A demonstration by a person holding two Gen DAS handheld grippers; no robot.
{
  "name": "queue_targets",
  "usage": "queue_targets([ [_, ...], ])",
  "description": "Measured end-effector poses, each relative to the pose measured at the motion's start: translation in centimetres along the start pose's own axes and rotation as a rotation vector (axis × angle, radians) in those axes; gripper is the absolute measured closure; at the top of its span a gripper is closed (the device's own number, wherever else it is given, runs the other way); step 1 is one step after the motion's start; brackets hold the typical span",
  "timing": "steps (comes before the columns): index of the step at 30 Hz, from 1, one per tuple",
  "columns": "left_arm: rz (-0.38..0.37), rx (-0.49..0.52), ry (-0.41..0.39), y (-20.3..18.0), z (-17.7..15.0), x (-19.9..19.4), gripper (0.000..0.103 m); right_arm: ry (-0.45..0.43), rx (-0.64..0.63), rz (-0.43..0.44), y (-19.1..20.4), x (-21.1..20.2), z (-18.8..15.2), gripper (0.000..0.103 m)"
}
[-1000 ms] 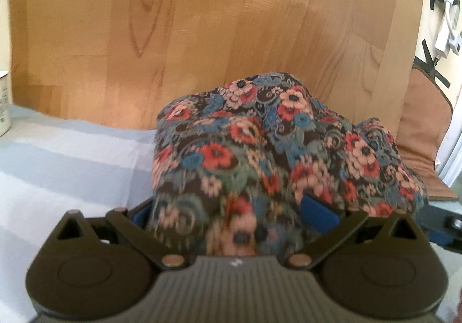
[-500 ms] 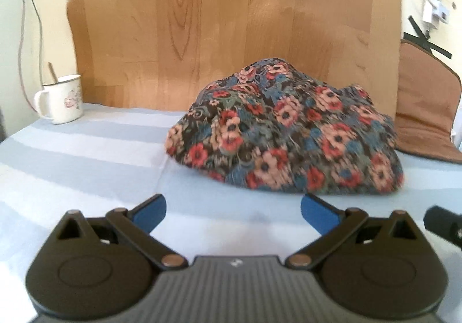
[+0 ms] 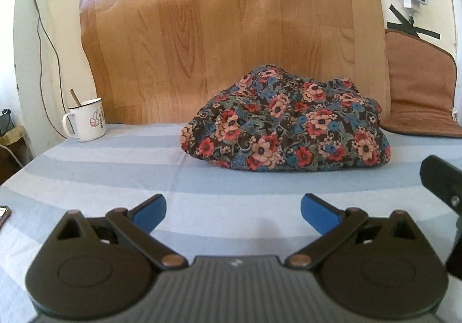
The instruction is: Fold small clothes
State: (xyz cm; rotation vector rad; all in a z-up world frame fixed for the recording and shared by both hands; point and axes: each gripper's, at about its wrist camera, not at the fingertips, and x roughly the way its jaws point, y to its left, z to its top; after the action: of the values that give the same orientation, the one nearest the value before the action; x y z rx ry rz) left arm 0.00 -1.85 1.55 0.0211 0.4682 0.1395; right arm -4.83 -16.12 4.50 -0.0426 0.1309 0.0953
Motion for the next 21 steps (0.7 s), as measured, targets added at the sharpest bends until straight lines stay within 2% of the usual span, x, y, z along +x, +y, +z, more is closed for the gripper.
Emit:
queue_targets([
  [5, -0.007, 0.004, -0.007, -0.1, 0.0, -0.1, 0.0, -0.01, 0.046, -0.009, -0.6, -0.1, 0.1, 0.0],
  [10, -0.031, -0.003, -0.026, 0.1, -0.1, -0.3, 0.0, -0.017, 0.041, -0.009, -0.2, -0.4, 0.0, 0.0],
  [16, -0.041, -0.031, -0.039, 0.4, -0.1, -0.5, 0.0, 0.04, 0.058, -0.001, -0.4, 0.4, 0.1, 0.0],
  [21, -0.046, -0.009, -0.049, 0.1, -0.2, -0.6, 0.0, 0.085, 0.092, 0.027, -1.0, 1.0, 0.1, 0.0],
])
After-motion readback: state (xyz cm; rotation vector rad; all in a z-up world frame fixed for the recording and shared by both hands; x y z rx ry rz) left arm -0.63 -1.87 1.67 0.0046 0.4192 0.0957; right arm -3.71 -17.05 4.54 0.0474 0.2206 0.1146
